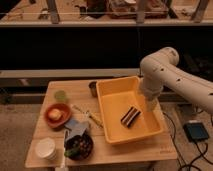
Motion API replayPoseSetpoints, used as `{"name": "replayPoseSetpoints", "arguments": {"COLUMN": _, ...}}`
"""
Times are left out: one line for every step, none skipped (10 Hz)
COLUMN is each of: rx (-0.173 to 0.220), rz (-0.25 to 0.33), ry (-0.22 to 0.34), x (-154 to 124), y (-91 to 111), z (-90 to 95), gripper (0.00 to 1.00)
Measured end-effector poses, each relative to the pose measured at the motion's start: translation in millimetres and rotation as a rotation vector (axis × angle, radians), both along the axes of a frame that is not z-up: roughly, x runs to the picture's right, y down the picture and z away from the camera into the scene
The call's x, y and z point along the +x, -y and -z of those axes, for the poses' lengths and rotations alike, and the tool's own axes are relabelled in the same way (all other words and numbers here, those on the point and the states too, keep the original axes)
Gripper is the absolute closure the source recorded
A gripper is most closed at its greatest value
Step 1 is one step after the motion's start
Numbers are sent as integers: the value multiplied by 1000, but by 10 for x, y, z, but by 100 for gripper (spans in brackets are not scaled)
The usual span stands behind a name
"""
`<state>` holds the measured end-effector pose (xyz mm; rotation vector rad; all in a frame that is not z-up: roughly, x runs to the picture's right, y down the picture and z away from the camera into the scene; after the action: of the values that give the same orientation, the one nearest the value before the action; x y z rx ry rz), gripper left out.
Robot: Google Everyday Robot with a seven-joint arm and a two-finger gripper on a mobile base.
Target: Place eraser in table surface
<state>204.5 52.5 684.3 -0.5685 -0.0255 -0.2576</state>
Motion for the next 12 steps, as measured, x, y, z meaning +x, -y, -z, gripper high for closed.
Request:
{"name": "replayPoseSetpoints", "arguments": {"rx": 1, "rz": 3, "ry": 5, "x": -27, "y": 8, "z": -8, "gripper": 35}}
{"name": "replayPoseSetpoints", "arguments": {"rx": 3, "rz": 5, "ry": 14, "x": -51, "y": 18, "z": -8, "gripper": 35}}
{"name": "replayPoseSetpoints", "arguments": {"rx": 7, "rz": 22, "ry": 42, "x": -57, "y": 51, "z": -27, "gripper": 35}}
{"name": "replayPoseSetpoints", "arguments": {"rx": 6, "rz": 39, "ry": 74, "x": -135, "y": 78, "z": -56, "gripper": 35}}
{"name": "replayPoseSetpoints", "arguments": {"rx": 4, "rz": 65, "ry": 117, "x": -272, "y": 114, "z": -99, "gripper": 35}}
{"name": "replayPoseSetpoints", "arguments": {"rx": 2, "rz": 100, "ry": 178, "x": -498, "y": 167, "z": -160, "gripper": 35}}
{"name": "replayPoseSetpoints", "arguments": {"rx": -3, "rz": 130, "ry": 243, "x": -698, "y": 208, "z": -225, "gripper": 35}}
{"name": "replayPoseSetpoints", "arguments": {"rx": -8, "rz": 162, "ry": 319, "x": -889, "y": 257, "z": -291, "gripper": 35}}
{"name": "replayPoseSetpoints", "arguments": {"rx": -22, "rz": 196, "ry": 394, "x": -996, "y": 272, "z": -360, "gripper": 35}}
{"name": "replayPoseSetpoints", "arguments": {"rx": -40, "rz": 239, "ry": 488, "x": -1110, "y": 268, "z": -439, "gripper": 35}}
{"name": "replayPoseSetpoints", "arguments": {"rx": -46, "rz": 260, "ry": 539, "x": -1174, "y": 269, "z": -483, "gripper": 35}}
{"name": "replayPoseSetpoints", "arguments": {"rx": -47, "rz": 275, "ry": 576, "x": -1222, "y": 272, "z": -520, "gripper": 35}}
